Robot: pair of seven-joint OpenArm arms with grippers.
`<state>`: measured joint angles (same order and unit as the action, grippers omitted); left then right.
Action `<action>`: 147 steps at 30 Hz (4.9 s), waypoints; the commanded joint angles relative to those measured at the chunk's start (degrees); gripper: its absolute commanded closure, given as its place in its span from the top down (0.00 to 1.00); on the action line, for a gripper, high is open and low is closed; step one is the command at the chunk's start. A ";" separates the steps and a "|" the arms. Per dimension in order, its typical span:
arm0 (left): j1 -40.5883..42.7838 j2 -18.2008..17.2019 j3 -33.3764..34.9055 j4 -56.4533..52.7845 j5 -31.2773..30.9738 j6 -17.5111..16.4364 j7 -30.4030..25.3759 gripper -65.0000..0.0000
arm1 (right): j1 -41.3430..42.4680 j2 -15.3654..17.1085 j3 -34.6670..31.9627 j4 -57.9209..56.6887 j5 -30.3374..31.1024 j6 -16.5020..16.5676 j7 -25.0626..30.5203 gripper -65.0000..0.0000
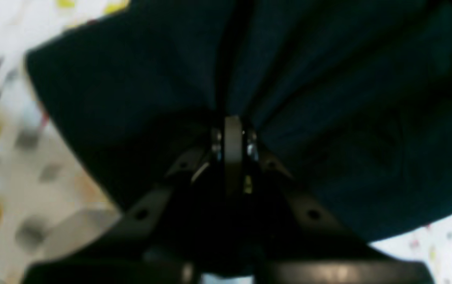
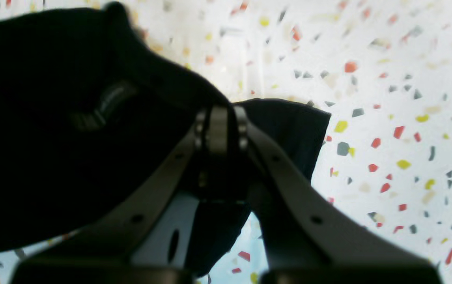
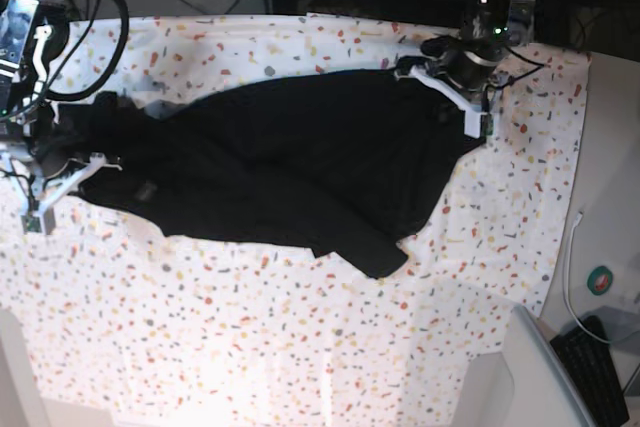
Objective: Layout the t-shirt on the table in an organized manner, then fold the t-shirt properly
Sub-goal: 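Regrasp the t-shirt edges with both grippers, then lift the t-shirt with both grippers and swing it across the table, then drag the t-shirt with both grippers to spread it flat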
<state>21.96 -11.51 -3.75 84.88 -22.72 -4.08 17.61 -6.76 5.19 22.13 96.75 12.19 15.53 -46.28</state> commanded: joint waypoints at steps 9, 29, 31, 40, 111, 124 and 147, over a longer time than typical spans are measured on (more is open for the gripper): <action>2.62 2.41 -9.13 13.62 -0.44 0.34 -1.12 0.28 | -0.31 0.57 -0.02 -2.73 0.43 -0.01 3.07 0.00; -34.22 8.39 4.67 -21.10 -0.44 13.00 -1.12 0.75 | -0.05 0.66 -0.11 -2.73 0.43 -0.01 3.07 0.00; -36.24 9.97 4.67 -24.27 -0.44 13.00 -1.21 0.75 | -0.05 0.66 -0.11 -2.73 0.43 -0.01 3.07 0.00; -38.44 11.20 3.88 -27.87 -0.53 12.91 -1.12 0.00 | 1.45 1.18 0.42 -5.72 0.17 -0.01 3.42 0.00; -0.64 1.88 -12.03 23.91 -6.51 2.45 6.70 0.00 | -6.82 -2.95 14.05 -18.20 -1.15 15.20 5.62 0.00; -0.81 1.88 -11.68 26.99 -4.40 2.63 6.88 0.00 | -13.41 -10.07 16.95 19.78 -1.50 14.76 1.05 0.00; -45.91 9.53 -12.30 -17.32 5.62 6.32 2.22 0.55 | 66.15 8.13 -24.90 -80.88 -1.33 9.66 37.62 0.71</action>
<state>-22.55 -1.28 -15.92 66.52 -16.97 2.55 20.91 56.31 12.51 -2.96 14.68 10.00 25.30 -10.68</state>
